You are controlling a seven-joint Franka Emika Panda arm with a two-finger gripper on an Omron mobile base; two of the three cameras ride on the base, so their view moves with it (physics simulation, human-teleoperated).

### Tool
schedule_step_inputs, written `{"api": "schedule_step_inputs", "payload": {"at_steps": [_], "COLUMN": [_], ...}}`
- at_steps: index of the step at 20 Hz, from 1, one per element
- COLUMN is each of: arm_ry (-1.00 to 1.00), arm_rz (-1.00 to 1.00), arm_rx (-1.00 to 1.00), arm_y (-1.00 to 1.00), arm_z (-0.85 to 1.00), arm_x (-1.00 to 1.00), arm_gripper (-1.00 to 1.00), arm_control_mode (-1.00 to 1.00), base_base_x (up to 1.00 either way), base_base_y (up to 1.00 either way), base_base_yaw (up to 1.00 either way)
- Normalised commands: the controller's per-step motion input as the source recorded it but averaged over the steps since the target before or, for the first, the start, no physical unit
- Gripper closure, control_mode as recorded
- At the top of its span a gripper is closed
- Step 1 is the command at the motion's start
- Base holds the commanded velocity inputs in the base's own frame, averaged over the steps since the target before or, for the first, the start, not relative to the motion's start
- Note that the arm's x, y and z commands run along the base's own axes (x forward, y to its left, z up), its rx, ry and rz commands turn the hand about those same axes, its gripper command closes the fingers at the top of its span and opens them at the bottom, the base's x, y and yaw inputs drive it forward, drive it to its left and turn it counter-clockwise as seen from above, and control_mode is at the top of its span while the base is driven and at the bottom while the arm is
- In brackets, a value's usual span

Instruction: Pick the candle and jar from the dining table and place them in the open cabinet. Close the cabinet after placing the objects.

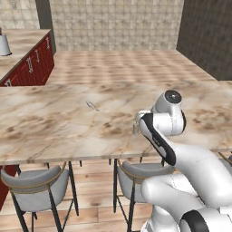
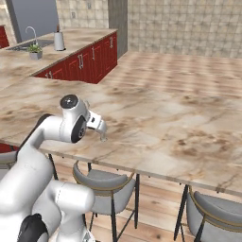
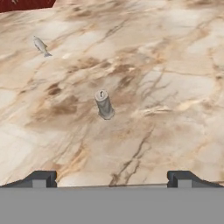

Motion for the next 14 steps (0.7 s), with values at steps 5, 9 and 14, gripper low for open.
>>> {"api": "schedule_step_inputs", "payload": {"at_steps": [5,9,14], "arm_ry": [0.0,0.0,0.0], "arm_rz": [0.0,0.0,0.0], "arm_rx": [0.0,0.0,0.01], "arm_y": [0.0,0.0,0.0], "arm_z": [-0.28,-0.25,-0.2], "arm_x": [0.34,0.31,0.2], "arm_gripper": [-1.0,-1.0,-1.0], "arm_control_mode": [-1.0,-1.0,-1.0], "base_base_x": [0.0,0.0,0.0], "base_base_y": [0.0,0.0,0.0], "base_base_yaw": [0.0,0.0,0.0]}}
